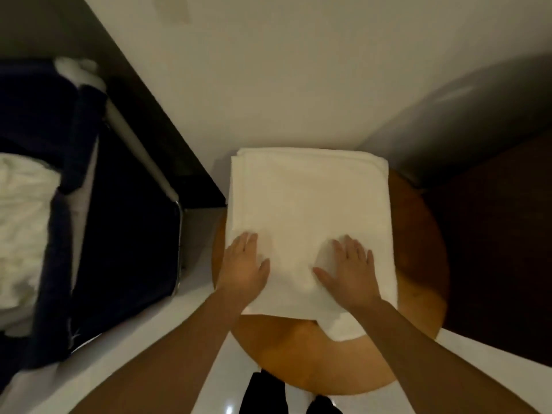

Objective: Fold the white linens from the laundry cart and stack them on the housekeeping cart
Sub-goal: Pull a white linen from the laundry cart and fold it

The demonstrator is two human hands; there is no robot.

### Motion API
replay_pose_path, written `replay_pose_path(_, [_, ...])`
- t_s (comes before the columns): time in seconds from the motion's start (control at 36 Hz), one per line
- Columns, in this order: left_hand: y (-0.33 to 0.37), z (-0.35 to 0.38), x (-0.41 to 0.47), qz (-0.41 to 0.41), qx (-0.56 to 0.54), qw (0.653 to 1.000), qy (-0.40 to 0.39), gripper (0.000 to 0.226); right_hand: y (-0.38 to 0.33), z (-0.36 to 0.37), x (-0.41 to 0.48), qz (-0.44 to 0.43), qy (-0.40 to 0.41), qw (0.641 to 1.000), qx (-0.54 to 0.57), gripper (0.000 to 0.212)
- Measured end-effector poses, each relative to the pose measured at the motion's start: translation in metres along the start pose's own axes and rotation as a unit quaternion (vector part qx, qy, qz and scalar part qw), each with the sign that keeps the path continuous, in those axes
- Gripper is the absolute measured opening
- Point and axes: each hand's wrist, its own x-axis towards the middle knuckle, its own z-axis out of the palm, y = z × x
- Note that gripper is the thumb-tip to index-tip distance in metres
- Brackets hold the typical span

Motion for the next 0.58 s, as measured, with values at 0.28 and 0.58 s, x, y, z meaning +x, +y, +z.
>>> replay_pose_path(0.28, [0.004,-0.113,-0.175,-0.066,-0.173,0.962,0.201,0.036,-0.071,-0.104,-0.101,-0.175,0.147,0.921,0.315,0.018])
replay_pose_path(0.58, [-0.033,-0.151,-0.335,-0.176,-0.215,0.872,0.403,0.029,-0.178,-0.140,-0.188,-0.367,0.082,0.887,0.267,0.018])
